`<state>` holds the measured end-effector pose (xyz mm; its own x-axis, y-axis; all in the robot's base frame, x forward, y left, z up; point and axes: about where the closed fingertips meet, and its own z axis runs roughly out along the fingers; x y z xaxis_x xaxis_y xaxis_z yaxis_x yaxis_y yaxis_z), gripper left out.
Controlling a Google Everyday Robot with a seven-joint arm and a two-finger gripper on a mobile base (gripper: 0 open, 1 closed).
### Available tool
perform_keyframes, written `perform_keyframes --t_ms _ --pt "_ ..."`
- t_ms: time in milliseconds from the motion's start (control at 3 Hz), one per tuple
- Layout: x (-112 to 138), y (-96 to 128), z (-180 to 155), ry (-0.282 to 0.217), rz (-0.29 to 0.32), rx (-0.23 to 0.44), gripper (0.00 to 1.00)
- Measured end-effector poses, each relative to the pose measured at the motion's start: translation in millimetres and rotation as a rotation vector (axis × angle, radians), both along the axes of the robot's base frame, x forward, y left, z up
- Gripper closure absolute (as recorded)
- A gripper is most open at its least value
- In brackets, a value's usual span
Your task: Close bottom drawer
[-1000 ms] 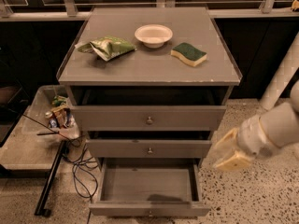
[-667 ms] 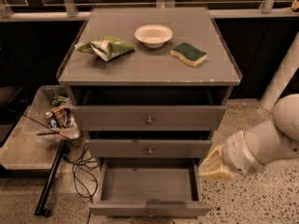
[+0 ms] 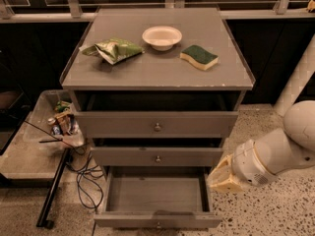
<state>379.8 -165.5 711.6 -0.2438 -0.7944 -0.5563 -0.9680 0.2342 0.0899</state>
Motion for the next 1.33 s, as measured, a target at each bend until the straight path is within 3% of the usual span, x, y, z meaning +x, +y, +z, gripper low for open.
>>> perform_keyframes --t_ms 667,1000,1333 --pt "-12 59 -66 0.075 -0.024 0.122 1.0" --pt "-10 79 -104 0.065 -0.046 0.185 1.0" --pt "-4 77 -139 -0.02 -0.094 0.188 1.0"
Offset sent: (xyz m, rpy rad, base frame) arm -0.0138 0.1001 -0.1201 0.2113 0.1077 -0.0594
